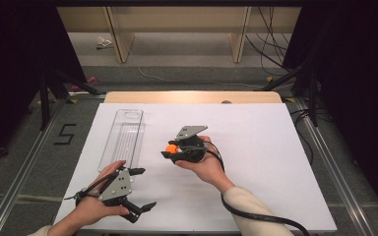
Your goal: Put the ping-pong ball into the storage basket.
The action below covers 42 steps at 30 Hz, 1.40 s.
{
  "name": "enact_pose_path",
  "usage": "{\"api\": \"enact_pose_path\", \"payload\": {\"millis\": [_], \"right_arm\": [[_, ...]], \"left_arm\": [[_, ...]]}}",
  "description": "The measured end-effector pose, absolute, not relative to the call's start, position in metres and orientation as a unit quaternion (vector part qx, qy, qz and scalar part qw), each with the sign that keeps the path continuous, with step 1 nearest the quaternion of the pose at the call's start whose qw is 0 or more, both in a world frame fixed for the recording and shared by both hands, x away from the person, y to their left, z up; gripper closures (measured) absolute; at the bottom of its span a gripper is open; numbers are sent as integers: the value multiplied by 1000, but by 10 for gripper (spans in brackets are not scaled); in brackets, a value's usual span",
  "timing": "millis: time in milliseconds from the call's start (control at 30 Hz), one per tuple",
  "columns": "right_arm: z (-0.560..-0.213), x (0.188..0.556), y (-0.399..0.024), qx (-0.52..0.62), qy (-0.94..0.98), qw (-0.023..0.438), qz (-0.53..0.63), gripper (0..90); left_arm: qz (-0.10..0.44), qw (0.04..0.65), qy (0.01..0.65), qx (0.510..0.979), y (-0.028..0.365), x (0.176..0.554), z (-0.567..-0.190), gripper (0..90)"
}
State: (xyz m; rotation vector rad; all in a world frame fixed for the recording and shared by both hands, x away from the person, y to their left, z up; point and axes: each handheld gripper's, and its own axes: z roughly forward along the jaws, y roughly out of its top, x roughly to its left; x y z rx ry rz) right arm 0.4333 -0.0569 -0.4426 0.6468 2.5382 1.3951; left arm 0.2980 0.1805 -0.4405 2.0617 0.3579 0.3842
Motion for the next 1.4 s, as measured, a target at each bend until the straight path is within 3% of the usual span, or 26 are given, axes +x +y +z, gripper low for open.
{"api": "enact_pose_path", "payload": {"millis": [1400], "right_arm": [[-438,439,-46,214,849,87,476,514]], "left_arm": [[156,484,146,848,180,298,-441,0]]}}
